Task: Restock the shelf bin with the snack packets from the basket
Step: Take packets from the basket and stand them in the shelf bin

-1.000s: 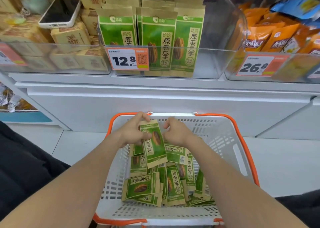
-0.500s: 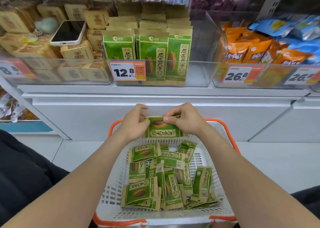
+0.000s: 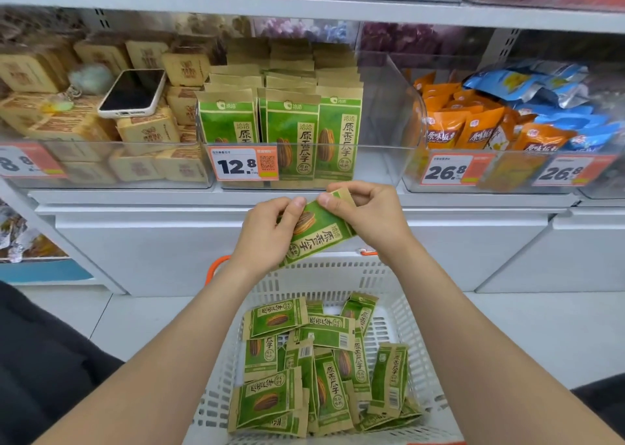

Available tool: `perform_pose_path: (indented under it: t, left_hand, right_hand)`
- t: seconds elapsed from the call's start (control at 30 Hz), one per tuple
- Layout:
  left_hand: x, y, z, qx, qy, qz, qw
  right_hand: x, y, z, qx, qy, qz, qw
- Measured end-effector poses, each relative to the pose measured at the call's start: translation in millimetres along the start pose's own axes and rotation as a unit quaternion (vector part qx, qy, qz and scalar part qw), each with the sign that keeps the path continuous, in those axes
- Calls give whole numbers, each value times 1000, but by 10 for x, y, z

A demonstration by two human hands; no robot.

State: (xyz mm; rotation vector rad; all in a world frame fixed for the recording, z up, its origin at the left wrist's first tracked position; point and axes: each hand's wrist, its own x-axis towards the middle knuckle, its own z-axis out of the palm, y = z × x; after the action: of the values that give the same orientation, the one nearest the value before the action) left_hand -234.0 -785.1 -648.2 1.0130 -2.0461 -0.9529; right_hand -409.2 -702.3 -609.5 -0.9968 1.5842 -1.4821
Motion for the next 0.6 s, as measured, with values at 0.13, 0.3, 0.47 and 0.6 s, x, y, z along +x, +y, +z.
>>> perform_pose_path:
  t: [0.13, 0.3, 0.47, 0.6]
  left_hand:
    - [11, 84, 32, 4, 21, 20, 1000]
    - [-37, 250, 121, 17, -32, 63, 997]
    - [31, 489, 102, 27, 55, 86, 994]
    - [143, 659, 73, 9, 177, 77, 981]
  right_hand:
    - [52, -68, 10, -17, 25, 5, 1000]
    - [87, -189, 28, -124, 46, -69, 989]
    - [41, -395, 61, -51, 79, -119, 988]
    - [-5, -440, 33, 3, 24, -123, 992]
